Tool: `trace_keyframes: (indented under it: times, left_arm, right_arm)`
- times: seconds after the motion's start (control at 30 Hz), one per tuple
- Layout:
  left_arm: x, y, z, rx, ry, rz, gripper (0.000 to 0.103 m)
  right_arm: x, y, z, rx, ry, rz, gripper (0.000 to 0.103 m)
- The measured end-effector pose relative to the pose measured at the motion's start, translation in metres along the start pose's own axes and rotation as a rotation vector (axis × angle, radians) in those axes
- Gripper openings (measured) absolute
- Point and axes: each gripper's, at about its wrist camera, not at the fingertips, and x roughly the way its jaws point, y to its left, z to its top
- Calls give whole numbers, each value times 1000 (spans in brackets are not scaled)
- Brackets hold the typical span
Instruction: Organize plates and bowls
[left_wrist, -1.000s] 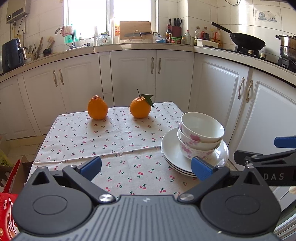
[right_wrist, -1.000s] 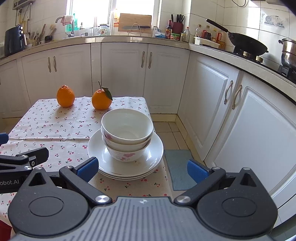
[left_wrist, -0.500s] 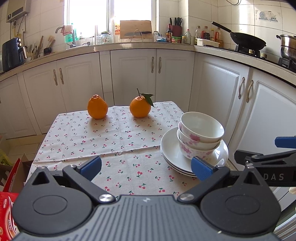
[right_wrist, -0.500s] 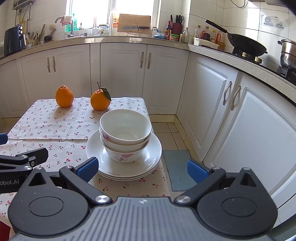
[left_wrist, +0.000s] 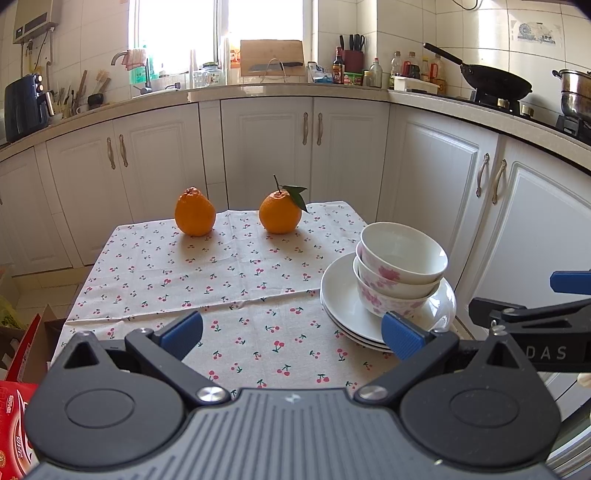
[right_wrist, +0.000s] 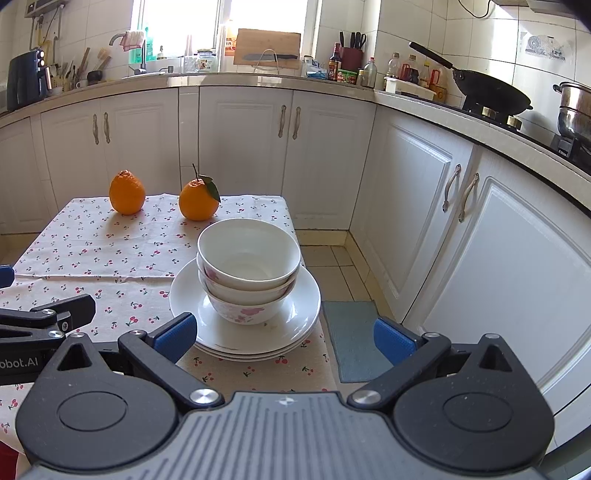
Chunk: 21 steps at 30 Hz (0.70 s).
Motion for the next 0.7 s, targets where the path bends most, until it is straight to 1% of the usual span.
trace_keyframes:
  times: [0.7]
  left_arm:
    - [2, 0, -1, -1, 6, -2, 102]
  right_arm:
    - [1, -1, -1, -7, 0, -10, 103]
